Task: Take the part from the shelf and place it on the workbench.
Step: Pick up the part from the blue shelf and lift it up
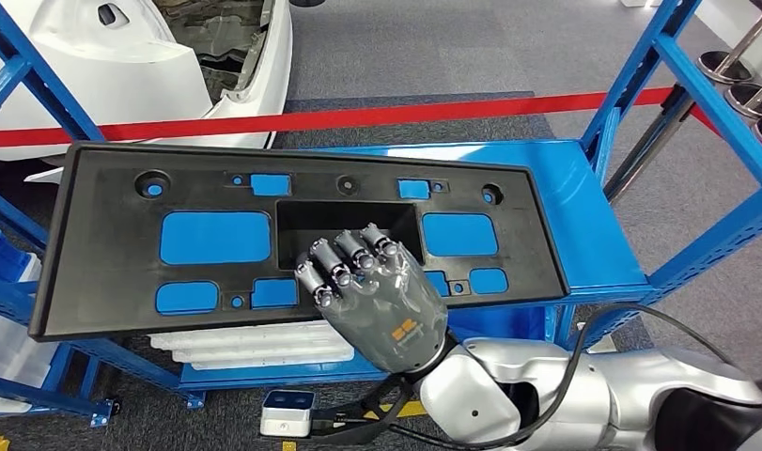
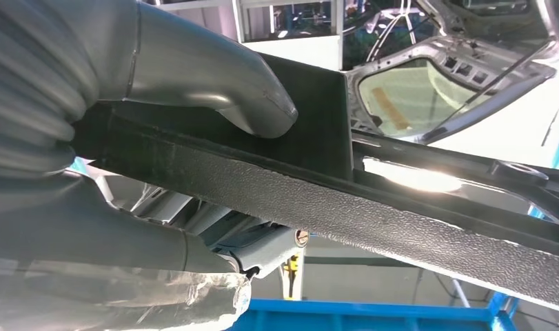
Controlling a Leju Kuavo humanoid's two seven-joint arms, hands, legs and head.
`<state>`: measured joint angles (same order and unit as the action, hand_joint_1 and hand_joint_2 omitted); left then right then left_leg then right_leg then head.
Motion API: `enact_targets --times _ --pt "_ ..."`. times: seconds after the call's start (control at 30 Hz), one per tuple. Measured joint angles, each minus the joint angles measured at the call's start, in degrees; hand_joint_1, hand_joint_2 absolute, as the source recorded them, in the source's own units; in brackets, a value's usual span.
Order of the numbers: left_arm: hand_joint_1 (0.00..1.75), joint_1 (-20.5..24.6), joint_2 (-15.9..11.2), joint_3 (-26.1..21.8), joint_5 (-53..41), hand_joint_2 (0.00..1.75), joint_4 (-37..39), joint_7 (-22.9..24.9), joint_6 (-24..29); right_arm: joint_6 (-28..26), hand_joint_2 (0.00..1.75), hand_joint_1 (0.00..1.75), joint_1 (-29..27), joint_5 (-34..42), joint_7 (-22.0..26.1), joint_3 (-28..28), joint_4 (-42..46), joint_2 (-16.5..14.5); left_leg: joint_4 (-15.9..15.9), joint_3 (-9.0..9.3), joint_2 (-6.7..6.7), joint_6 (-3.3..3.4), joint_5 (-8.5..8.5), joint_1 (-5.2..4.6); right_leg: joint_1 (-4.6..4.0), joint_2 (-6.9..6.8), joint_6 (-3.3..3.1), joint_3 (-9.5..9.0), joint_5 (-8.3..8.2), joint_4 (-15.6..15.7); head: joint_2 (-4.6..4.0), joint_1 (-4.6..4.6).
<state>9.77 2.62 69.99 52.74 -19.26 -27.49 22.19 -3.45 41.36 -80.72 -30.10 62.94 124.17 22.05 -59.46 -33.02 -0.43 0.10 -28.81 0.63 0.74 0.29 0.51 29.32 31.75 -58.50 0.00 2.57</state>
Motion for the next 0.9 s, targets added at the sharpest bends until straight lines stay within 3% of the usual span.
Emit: enact_targets --times 0.43,0.9 --pt "0.0 -0.5 0.0 -0.1 0.1 1.75 0.0 1.8 3.1 -0.6 1.75 1.75 -4.4 0.0 -1.5 -2.5 0.2 1.0 0.0 0.0 0.01 0.0 0.0 0.0 0.01 0.0 0.0 0.01 0.0 0.0 0.0 0.0" --pt "0.0 -0.6 0.0 -0.1 -0.1 1.75 0.0 1.8 4.0 -0.2 1.75 1.75 -4.6 0.0 -1.9 -6.0 1.6 4.1 0.0 0.01 0.01 0.0 0.0 0.0 0.0 0.0 0.0 0.01 0.0 0.0 0.0 0.01"
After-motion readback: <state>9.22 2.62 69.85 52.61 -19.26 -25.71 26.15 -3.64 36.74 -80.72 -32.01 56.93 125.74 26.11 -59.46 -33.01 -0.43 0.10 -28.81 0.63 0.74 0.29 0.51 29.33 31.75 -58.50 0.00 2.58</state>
